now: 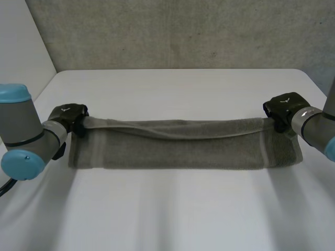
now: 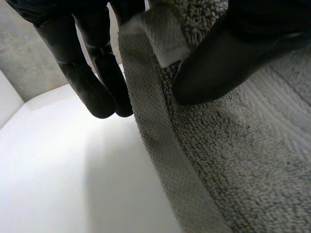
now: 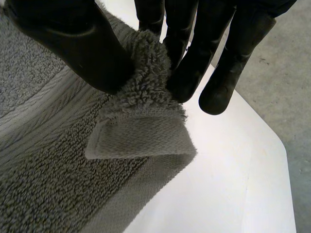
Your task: Fold the towel.
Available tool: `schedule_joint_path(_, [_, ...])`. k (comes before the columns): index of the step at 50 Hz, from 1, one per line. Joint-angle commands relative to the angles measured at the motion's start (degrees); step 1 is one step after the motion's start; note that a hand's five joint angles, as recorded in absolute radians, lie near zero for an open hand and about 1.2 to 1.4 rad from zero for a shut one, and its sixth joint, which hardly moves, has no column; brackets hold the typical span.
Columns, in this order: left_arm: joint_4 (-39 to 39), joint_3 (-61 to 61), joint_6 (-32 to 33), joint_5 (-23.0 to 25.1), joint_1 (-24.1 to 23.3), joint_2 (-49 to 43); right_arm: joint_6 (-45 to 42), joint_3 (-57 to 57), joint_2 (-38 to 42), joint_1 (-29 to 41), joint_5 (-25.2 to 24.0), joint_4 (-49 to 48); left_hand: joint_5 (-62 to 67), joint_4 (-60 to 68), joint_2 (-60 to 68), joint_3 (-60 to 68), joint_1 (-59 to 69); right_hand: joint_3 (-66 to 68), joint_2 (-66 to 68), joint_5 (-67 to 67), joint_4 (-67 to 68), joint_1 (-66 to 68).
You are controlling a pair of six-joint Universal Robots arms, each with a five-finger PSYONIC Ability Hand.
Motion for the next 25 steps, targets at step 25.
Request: schedule_joint_path(25, [3.79,-1.39,0.92,-5.77,-1.35,6.78,7.0,7.06,-11.4,0.38,5.83,-13.68,-71.8,-62.69,-62.7,-64.79,-58.34,-65.39,-65.49,-66.37,-65.65,-65.83])
